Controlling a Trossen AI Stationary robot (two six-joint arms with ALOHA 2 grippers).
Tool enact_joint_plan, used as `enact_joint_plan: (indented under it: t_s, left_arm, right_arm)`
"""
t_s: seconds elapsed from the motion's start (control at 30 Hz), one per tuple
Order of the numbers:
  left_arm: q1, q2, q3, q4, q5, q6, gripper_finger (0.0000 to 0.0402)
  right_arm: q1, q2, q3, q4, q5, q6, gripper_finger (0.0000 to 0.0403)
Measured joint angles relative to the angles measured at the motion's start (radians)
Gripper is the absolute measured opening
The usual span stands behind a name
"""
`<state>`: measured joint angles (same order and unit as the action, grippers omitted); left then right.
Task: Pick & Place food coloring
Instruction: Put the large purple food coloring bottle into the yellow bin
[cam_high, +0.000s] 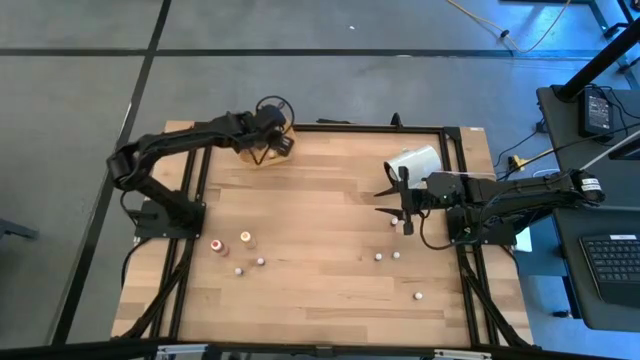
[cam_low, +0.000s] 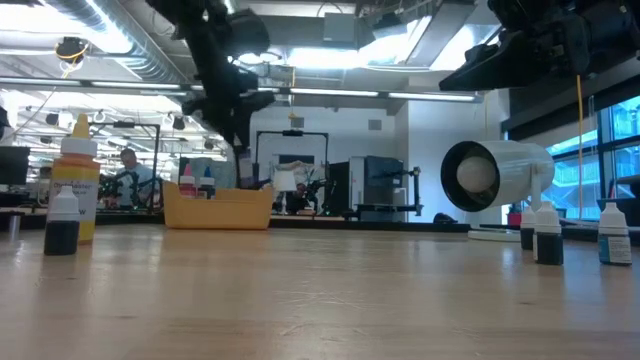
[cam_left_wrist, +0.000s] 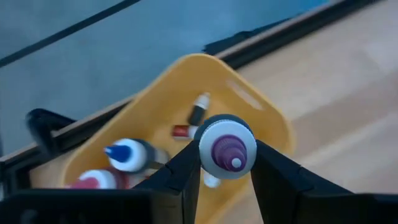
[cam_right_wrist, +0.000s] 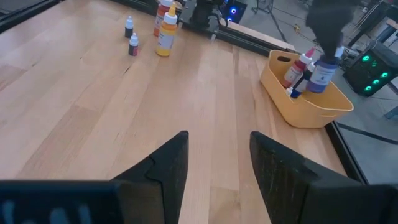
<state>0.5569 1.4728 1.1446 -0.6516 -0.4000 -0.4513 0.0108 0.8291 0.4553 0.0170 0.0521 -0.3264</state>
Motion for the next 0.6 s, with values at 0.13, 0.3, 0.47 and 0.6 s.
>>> enact_joint_plan:
  t_s: [0.13, 0.3, 0.47, 0.6]
  left_arm:
    - [0.055, 0.031, 0.0, 0.005, -0.005, 0.001, 0.0119]
    - [0.092, 0.075, -0.001, 0.011, -0.008, 0.001, 0.0115]
    - [0.112, 0.111, -0.001, 0.033, -0.005, 0.001, 0.0121]
    - [0.126, 0.136, -0.001, 0.029, 0.005, 0.001, 0.0119]
  right_arm:
    - [0.0, 0.0, 0.0, 0.0, 0.0, 0.0, 0.0173]
    - [0.0, 0.0, 0.0, 0.0, 0.0, 0.0, 0.0173]
    - [0.0, 0.0, 0.0, 0.0, 0.0, 0.0, 0.0173]
    - [0.0, 0.0, 0.0, 0.0, 0.0, 0.0, 0.0173]
